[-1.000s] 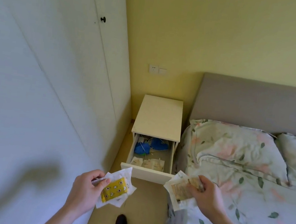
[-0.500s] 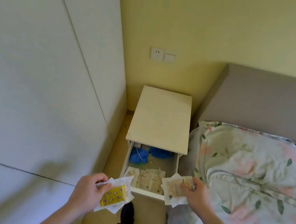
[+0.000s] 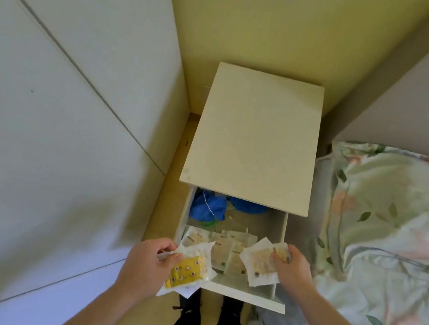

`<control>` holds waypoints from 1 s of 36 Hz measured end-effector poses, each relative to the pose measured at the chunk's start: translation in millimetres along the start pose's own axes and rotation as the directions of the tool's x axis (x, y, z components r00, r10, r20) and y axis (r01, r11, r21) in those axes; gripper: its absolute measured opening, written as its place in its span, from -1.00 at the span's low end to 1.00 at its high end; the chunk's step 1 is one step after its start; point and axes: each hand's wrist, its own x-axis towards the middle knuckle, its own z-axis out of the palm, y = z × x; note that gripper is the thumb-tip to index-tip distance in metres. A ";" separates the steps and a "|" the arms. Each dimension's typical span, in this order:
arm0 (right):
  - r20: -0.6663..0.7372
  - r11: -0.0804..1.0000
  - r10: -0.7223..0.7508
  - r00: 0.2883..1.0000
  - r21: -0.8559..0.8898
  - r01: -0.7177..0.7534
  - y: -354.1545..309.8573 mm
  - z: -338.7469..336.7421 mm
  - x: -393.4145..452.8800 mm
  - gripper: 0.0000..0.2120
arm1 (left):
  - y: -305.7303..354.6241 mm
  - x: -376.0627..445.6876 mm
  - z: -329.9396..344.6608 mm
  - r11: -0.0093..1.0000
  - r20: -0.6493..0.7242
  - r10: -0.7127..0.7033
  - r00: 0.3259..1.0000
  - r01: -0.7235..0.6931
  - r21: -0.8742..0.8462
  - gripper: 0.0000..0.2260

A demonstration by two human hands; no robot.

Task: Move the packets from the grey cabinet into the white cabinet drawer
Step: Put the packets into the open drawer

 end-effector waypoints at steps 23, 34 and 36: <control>0.198 0.854 -0.012 0.980 -0.508 0.113 59.7 104.7 132.0 -0.70 | -55.7 51.2 63.9 0.991 0.032 -0.098 0.995 0.101 -0.091 -0.92; 0.214 0.861 -0.121 0.969 -0.464 0.210 57.7 82.8 116.2 -0.73 | -46.4 54.6 67.0 0.988 0.045 -0.113 0.993 0.118 -0.105 -0.96; 0.259 0.855 -0.106 0.960 -0.469 0.221 56.4 81.7 117.6 -0.72 | -46.7 55.4 67.6 0.988 0.046 -0.113 0.993 0.117 -0.104 -0.95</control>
